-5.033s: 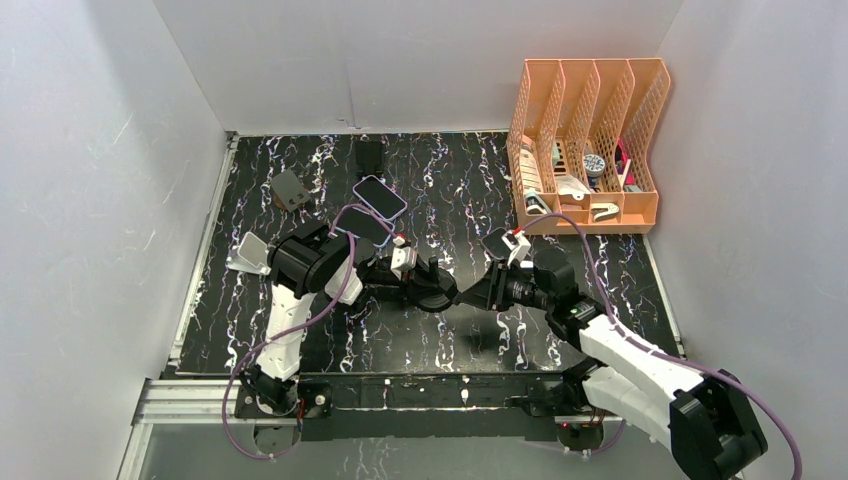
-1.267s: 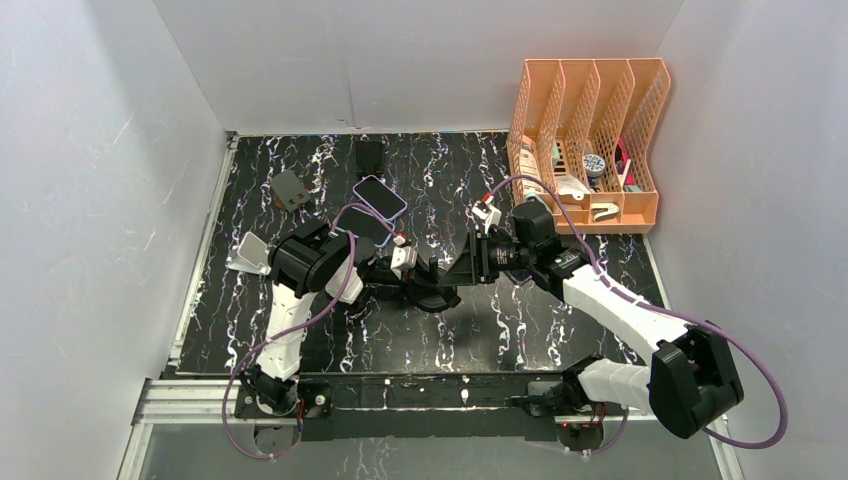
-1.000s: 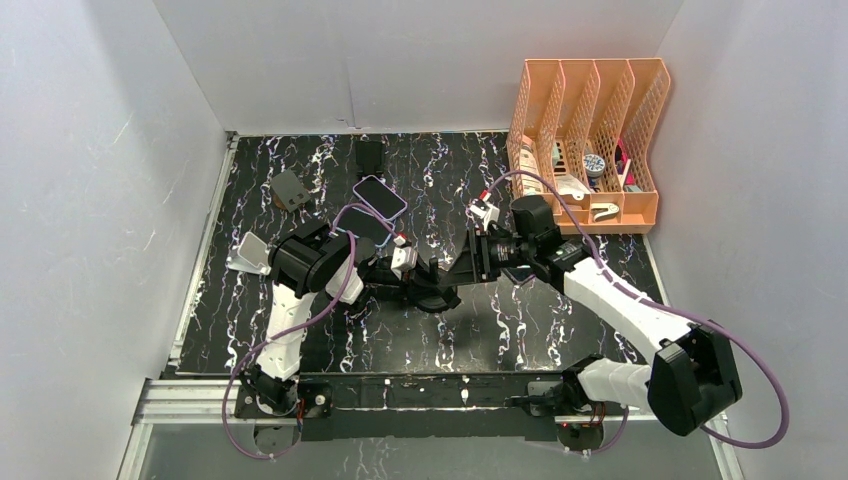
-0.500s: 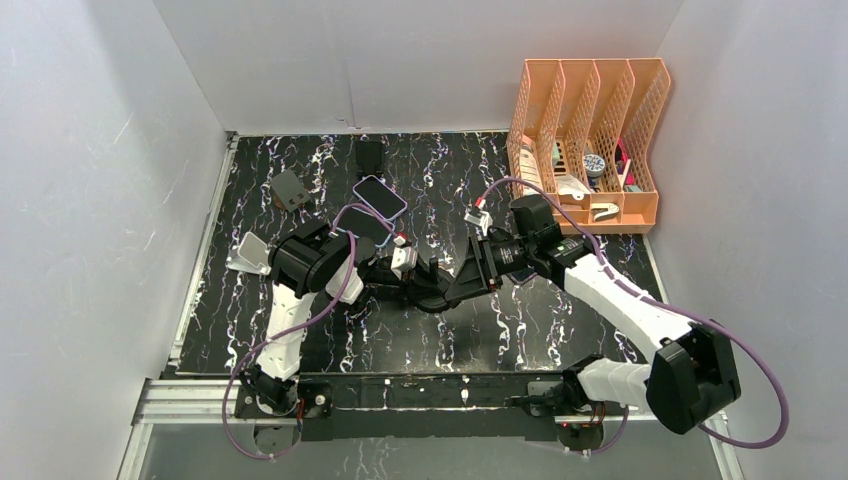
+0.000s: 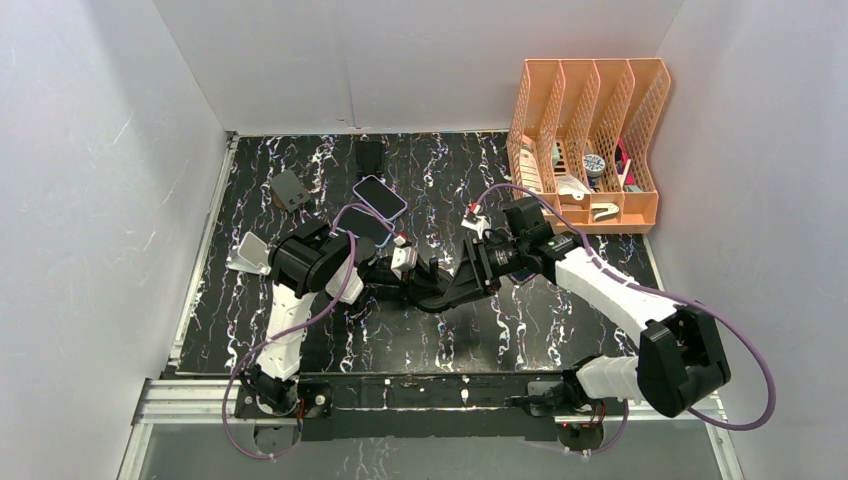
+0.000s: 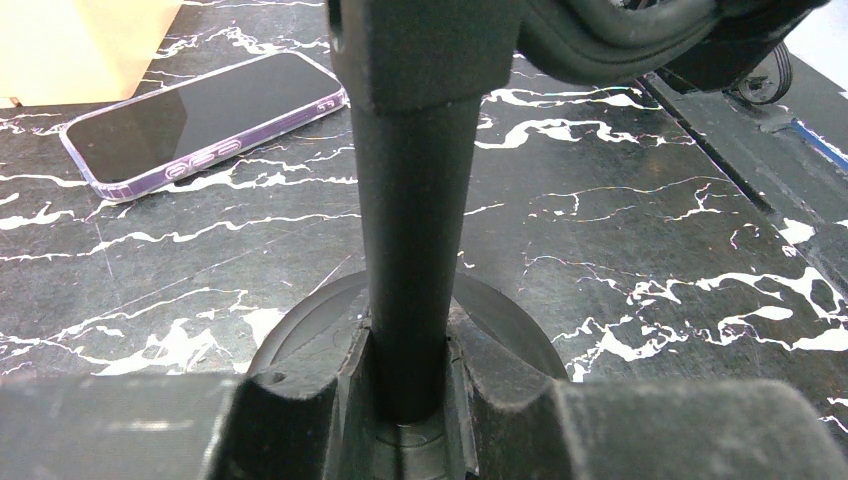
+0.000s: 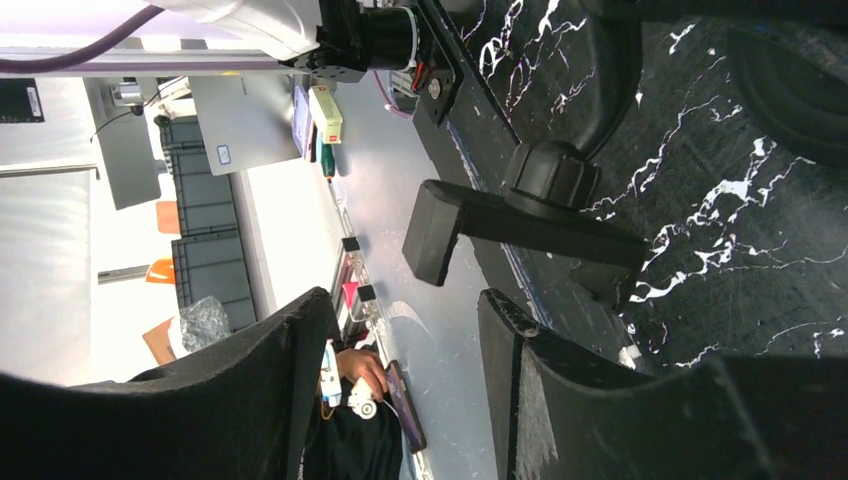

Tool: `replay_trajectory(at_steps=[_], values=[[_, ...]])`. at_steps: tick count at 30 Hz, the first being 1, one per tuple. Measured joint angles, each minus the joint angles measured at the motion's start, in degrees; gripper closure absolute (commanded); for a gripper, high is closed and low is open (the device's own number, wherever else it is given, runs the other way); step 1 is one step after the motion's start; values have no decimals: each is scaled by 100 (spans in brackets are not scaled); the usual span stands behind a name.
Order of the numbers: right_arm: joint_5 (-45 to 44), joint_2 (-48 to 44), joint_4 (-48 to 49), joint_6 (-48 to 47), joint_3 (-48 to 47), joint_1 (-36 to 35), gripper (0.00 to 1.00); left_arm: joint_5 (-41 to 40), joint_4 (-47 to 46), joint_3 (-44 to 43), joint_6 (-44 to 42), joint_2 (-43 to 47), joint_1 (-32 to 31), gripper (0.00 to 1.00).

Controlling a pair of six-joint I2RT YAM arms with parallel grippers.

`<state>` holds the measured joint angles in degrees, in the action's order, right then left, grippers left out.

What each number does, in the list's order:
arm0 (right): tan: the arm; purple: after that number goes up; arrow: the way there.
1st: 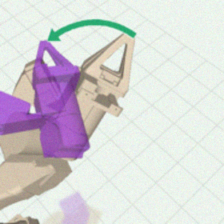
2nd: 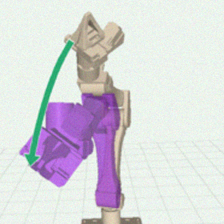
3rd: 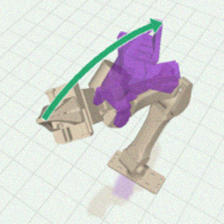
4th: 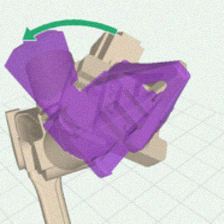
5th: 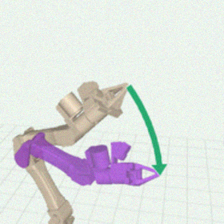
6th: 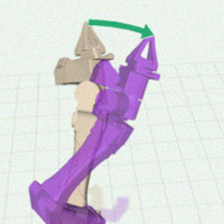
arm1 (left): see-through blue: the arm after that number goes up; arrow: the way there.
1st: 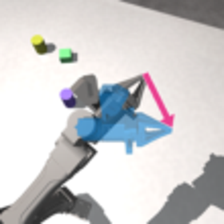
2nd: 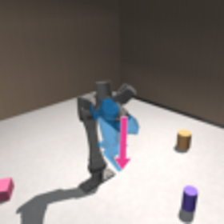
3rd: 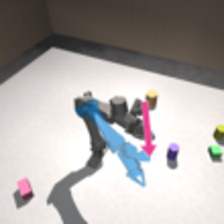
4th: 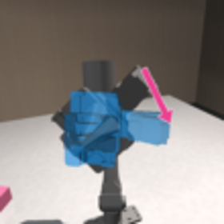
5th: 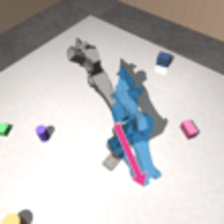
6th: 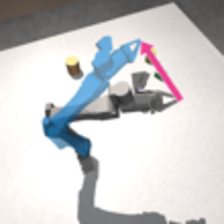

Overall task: Place the phone on the phone stand
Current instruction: Adjust the phone stand at the center of the board.

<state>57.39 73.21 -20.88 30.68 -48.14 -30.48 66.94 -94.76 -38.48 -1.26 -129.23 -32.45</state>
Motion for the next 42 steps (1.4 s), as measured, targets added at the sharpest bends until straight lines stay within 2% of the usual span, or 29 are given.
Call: replay_trajectory(at_steps=[15, 24, 32, 37, 42], values=[[-66, 356, 542, 216, -87, -2, 43, 0, 0, 0, 0, 0, 0, 100], [262, 669, 588, 413, -199, 0, 48, -4, 0, 0, 4, -4, 0, 100], [293, 743, 546, 452, -240, -2, 57, -4, 0, 0, 11, -4, 0, 100], [260, 743, 463, 459, -332, -2, 66, -4, 0, 0, 17, -4, 0, 100], [94, 782, 190, 442, -507, -17, 70, -7, 0, -2, 22, -4, 0, 100]])
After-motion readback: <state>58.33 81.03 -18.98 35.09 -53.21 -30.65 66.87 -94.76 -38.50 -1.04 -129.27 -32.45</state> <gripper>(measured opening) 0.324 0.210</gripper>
